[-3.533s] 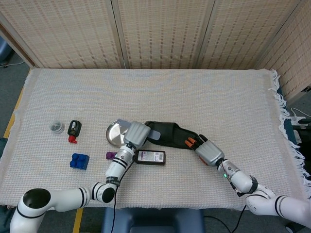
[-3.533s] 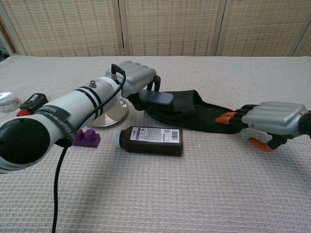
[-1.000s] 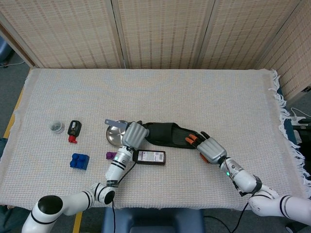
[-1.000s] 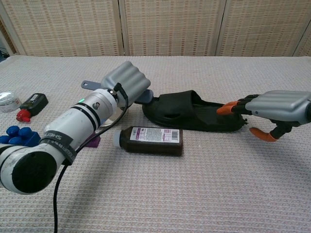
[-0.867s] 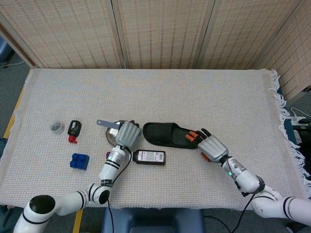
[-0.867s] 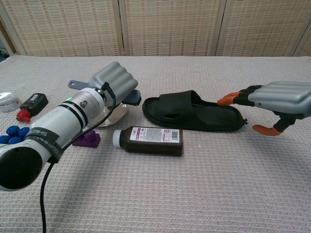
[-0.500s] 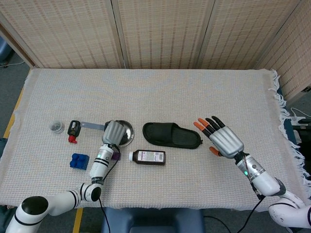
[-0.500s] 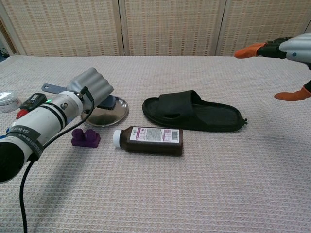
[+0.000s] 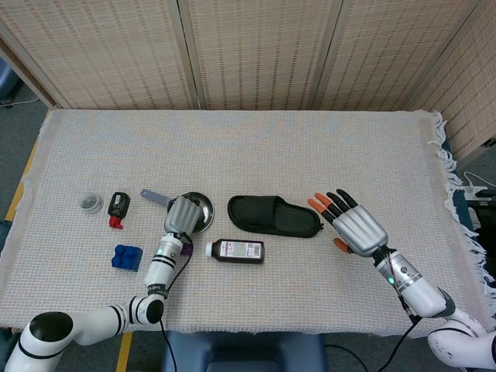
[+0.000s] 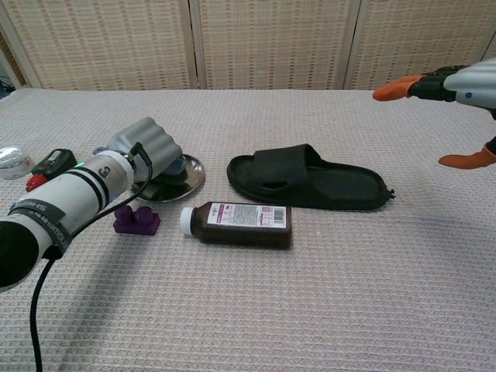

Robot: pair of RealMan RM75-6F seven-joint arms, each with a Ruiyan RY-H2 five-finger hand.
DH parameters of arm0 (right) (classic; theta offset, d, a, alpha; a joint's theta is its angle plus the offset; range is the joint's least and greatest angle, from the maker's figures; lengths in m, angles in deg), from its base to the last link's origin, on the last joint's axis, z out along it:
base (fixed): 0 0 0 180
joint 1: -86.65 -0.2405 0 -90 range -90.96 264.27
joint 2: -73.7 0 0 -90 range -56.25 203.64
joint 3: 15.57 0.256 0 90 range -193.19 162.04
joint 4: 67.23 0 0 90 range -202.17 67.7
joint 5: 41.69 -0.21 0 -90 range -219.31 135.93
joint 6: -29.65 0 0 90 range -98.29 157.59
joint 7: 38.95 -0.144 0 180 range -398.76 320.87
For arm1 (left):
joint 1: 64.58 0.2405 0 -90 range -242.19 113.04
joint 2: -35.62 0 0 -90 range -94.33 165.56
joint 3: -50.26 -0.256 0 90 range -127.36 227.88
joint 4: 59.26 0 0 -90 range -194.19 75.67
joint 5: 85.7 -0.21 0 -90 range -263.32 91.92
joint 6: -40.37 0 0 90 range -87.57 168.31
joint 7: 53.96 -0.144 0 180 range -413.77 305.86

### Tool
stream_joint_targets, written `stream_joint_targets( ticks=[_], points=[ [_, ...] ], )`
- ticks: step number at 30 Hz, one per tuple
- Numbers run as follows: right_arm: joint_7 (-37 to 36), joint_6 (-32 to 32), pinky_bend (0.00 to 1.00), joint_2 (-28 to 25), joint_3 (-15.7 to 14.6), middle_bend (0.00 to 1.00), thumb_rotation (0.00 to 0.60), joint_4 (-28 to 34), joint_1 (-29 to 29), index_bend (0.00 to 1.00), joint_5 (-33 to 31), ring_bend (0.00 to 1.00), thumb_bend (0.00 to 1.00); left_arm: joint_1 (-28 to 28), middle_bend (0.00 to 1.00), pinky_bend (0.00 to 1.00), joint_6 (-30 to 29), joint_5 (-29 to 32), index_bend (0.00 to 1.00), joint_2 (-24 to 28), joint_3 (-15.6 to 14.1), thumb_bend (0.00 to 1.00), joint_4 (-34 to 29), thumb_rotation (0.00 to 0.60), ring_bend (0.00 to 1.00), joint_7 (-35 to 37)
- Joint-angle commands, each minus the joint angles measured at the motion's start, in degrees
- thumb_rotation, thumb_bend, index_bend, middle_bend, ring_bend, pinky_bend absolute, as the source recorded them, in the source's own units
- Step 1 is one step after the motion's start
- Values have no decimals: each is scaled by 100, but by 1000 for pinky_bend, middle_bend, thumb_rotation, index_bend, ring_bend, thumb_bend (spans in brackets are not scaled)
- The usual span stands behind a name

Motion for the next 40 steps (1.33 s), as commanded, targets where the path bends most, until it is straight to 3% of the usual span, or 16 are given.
stream_joint_targets(
  ticks=[1, 6, 12, 18, 20, 22, 24, 27, 29, 32, 36, 40],
  points=[
    [13, 2, 0, -1, 19, 0, 600, 8, 11, 0, -34, 0, 238, -15, 217, 1000, -10, 145, 278, 39, -10, 424, -137, 600, 772, -113],
    [23, -43, 0, -30, 27, 0, 600, 38, 50, 0, -23, 0, 238, -42, 197, 1000, -117, 248, 272, 117, -14, 425, -408, 600, 773, -161],
    [0, -239, 0, -98, 14, 0, 600, 87, 198, 0, 0, 0, 238, -11, 136, 1000, -403, 330, 223, 439, 31, 421, -1152, 600, 766, -136],
    [-163, -761, 0, -254, -158, 0, 600, 159, 603, 0, 243, 0, 238, 523, 64, 985, -961, -201, 104, 1451, -126, 422, -2804, 600, 667, 790],
    [-149, -1092, 0, -281, -285, 0, 600, 163, 862, 0, 382, 0, 238, 905, 27, 879, -1066, -613, 46, 2070, -353, 420, -3545, 600, 527, 1547],
    [-101, -1544, 0, -253, -423, 0, 600, 142, 1206, 0, 519, 0, 238, 1383, 1, 614, -1163, -1103, 3, 2820, -724, 420, -4210, 600, 272, 2441],
    [-75, -2127, 0, -111, -535, 0, 600, 4, 1609, 0, 681, 0, 238, 1951, 0, 390, -1403, -1733, 0, 3551, -1167, 412, -4627, 600, 99, 3550],
    [-53, -2843, 0, 189, -632, 0, 600, -359, 2124, 0, 809, 0, 226, 2733, 0, 149, -2067, -2712, 0, 4178, -1707, 396, -4556, 600, 0, 5186],
    [-162, -3145, 0, 368, -710, 0, 600, -577, 2442, 0, 778, 0, 216, 3292, 0, 109, -2736, -3331, 0, 4404, -1997, 392, -4136, 600, 0, 6430],
    [-396, -3318, 0, 539, -756, 0, 600, -839, 2729, 0, 681, 0, 214, 3827, 0, 104, -3414, -3831, 0, 4497, -2192, 390, -3423, 600, 0, 7977],
    [-314, -3464, 0, 593, -611, 0, 600, -936, 2800, 0, 712, 0, 212, 3982, 0, 117, -3706, -4061, 0, 4588, -2088, 384, -2962, 600, 0, 8391],
    [-456, -3398, 0, 517, -602, 0, 600, -867, 2834, 0, 768, 0, 213, 4049, 0, 130, -3511, -3966, 0, 4571, -2012, 385, -2988, 600, 0, 8170]
  ],
)
